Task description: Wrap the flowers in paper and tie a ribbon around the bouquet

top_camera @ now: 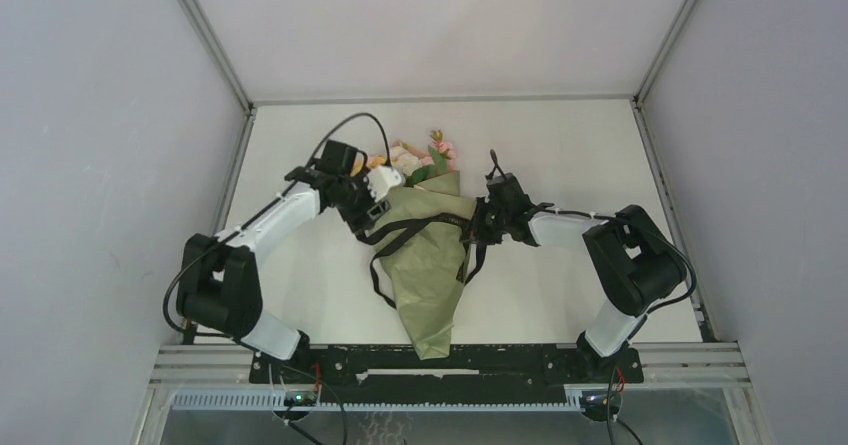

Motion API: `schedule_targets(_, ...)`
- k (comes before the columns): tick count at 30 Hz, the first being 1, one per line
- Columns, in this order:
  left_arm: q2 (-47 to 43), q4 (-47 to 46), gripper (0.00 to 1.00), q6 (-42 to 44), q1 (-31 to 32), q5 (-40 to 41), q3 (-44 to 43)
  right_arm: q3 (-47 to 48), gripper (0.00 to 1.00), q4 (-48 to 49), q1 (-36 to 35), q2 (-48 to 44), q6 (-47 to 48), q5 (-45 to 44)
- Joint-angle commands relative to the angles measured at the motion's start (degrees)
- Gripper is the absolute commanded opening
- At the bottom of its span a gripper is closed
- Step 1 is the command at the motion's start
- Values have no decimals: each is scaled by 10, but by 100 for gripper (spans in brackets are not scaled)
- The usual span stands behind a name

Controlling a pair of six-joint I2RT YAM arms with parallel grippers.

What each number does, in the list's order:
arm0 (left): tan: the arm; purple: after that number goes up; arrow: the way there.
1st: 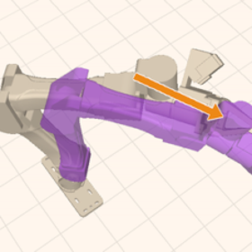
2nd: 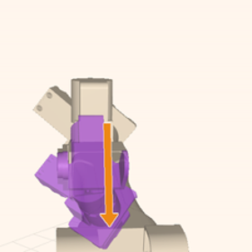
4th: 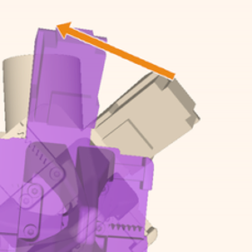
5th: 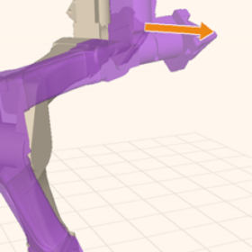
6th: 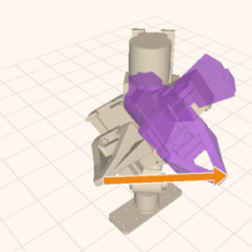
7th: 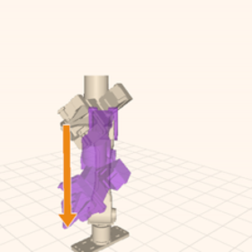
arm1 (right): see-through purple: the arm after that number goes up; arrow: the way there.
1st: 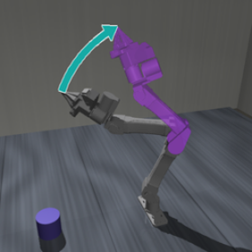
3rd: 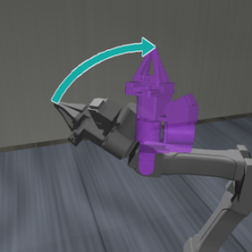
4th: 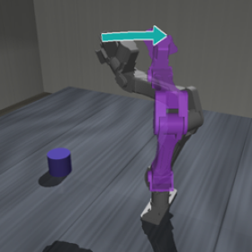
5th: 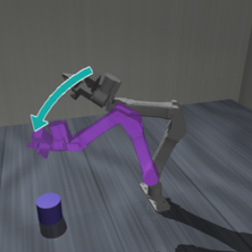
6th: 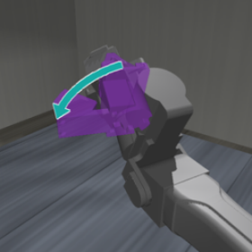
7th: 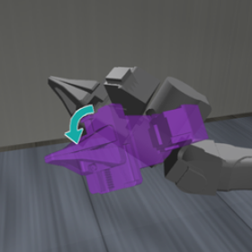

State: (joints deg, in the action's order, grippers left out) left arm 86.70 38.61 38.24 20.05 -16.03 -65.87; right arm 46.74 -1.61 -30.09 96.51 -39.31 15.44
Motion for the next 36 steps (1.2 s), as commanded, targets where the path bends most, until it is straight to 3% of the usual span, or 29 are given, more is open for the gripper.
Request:
schedule_targets(1,15,-114,68,126,10,12,111,7,0,21,2,0,14,14)
schedule_targets(5,21,-151,69,154,17,5,132,7,0,19,1,-3,17,12)
schedule_targets(10,85,-124,64,149,25,67,95,7,0,19,1,-9,19,13)
schedule_targets(13,119,-102,44,119,28,80,58,7,0,19,1,-13,19,20)
schedule_targets(17,118,-53,5,120,28,48,40,7,0,-2,3,-22,29,29)
schedule_targets(18,109,-48,1,120,28,51,41,7,0,-6,5,-28,34,35)
schedule_targets(29,27,-34,0,10,5,88,46,8,0,-114,-1,-134,175,128)
schedule_targets(36,-1,-39,0,-56,6,84,39,30,0,-156,-27,-162,200,164)
